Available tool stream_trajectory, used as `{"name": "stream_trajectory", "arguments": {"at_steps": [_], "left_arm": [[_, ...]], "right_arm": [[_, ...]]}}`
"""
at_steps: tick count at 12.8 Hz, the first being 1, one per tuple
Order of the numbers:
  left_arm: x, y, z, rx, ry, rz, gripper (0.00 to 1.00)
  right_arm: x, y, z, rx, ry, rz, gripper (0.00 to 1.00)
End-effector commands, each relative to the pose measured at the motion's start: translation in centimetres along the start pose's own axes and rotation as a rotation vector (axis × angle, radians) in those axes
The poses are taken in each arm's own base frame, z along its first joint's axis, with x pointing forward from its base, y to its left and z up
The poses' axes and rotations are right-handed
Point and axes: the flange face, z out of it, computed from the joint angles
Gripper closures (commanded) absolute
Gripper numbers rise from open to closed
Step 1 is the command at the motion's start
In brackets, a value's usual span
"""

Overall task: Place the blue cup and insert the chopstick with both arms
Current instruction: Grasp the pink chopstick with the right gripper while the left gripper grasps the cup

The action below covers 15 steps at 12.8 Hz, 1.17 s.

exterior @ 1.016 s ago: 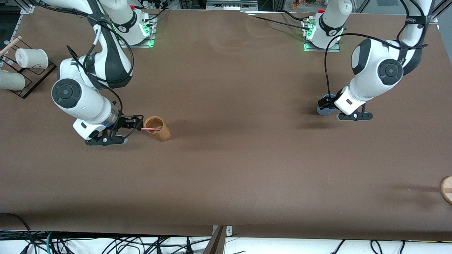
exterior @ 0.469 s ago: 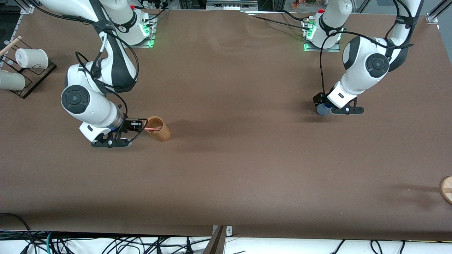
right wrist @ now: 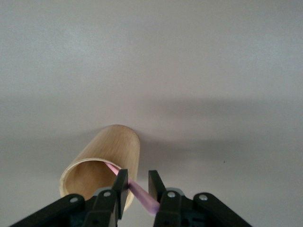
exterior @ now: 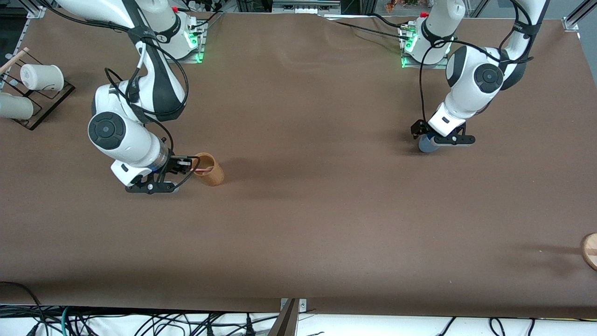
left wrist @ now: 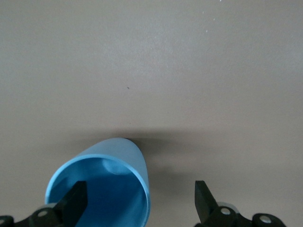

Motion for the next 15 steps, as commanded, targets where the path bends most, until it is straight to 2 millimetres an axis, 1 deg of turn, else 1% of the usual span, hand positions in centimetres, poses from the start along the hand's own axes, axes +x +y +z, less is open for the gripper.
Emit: {"name": "stream_trajectory", "arguments": {"at_steps": [1, 2, 3, 5, 6, 7, 8, 10, 11, 12, 13, 14, 15], "left_arm": [[-0.7, 0.1, 0.6, 0.010, 0.012, 0.017, 0.15], [-0.7, 0.1, 0.9, 0.008, 0.018, 0.018, 0.30], [-0.7, 0.1, 1.2, 0.008, 0.016, 0.018, 0.47], [-0.5, 0.0, 1.4, 0.008, 0.013, 0.013, 0.84], [-0.4, -0.3, 1.3, 0.008, 0.015, 0.006, 0.97], [-0.3, -0.4, 1.2, 0.007, 0.016, 0.003, 1.00], [-0.3, -0.4, 1.2, 0.008, 0.013, 0.006, 1.00], [0.3, -0.3, 0.6, 0.006, 0.015, 0.002, 1.00], [1.3, 0.0, -0.4, 0.003, 0.022, 0.000, 1.00], [2.5, 0.7, -1.4, -0.006, 0.026, -0.002, 1.00], [3.9, 2.2, -2.6, -0.012, 0.034, -0.004, 1.00], [5.2, 5.5, -3.4, -0.023, 0.035, -0.005, 1.00], [6.8, 8.9, -4.2, -0.034, 0.022, -0.032, 1.00]], "right_arm": [[-0.2, -0.3, 0.0, 0.011, 0.009, 0.010, 0.87], [-0.2, -0.3, -0.1, 0.012, 0.011, 0.010, 0.91], [-0.1, -0.2, -0.3, 0.013, 0.014, 0.006, 0.92], [0.1, -0.3, -0.9, 0.017, 0.024, -0.006, 0.96], [0.2, -0.3, -1.2, 0.017, 0.030, -0.010, 1.00], [0.4, -0.4, -1.6, 0.018, 0.035, -0.011, 1.00], [0.4, -0.4, -1.8, 0.017, 0.036, -0.014, 1.00], [0.7, -0.5, -3.0, 0.022, 0.056, -0.024, 1.00], [0.8, -0.6, -3.9, 0.025, 0.063, -0.036, 1.00], [0.8, -0.7, -5.0, 0.023, 0.057, -0.049, 1.00], [0.9, -0.9, -6.6, 0.022, 0.051, -0.055, 1.00], [0.8, -1.2, -8.2, 0.021, 0.036, -0.064, 1.00], [0.7, -1.8, -10.5, 0.025, 0.033, -0.077, 1.00]]}}
